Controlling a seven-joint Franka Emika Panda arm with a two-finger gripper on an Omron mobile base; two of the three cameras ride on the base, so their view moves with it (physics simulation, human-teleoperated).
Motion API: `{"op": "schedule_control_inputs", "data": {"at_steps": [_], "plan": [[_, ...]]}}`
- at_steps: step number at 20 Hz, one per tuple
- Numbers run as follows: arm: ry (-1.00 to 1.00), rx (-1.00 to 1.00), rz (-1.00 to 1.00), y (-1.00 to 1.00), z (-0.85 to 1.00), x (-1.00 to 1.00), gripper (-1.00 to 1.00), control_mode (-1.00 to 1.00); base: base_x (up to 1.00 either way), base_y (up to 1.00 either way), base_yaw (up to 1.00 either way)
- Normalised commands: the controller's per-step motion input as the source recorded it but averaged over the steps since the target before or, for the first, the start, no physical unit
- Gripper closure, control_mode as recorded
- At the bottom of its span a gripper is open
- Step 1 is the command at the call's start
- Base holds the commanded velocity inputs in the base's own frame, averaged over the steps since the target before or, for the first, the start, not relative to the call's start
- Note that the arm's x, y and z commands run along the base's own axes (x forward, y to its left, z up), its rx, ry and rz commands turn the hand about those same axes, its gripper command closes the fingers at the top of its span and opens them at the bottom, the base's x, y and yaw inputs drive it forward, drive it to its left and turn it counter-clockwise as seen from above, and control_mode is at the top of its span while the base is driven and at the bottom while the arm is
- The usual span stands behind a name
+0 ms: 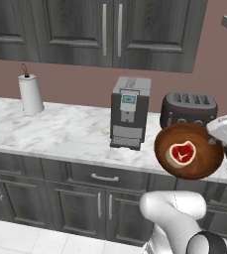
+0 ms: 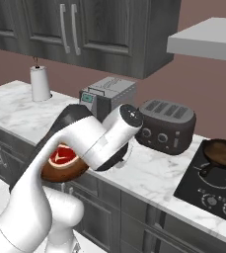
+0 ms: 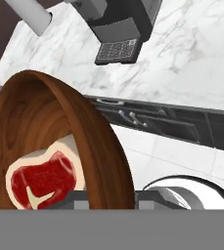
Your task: Place one of the steaks on the plate and the other in the bowl. Then place the bowl in the fridge.
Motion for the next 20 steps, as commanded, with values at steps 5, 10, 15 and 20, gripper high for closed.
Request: {"op": "schedule_control_inputs", "data": {"at_steps": [5, 10, 15, 20], "plan": [[0.06, 0.21, -0.28, 0.0, 0.12, -0.52, 1.0, -1.0, 0.0, 0.0, 0.0], [0.01, 0.15, -0.37, 0.05, 0.09, -0.15, 1.0, -1.0, 0.0, 0.0, 0.0], [0.05, 0.02, -0.34, 0.25, -0.01, 0.11, 1.0, -1.0, 0.0, 0.0, 0.0], [0.05, 0.0, -0.05, 0.08, -0.01, 0.38, 1.0, -1.0, 0.0, 0.0, 0.0]]}}
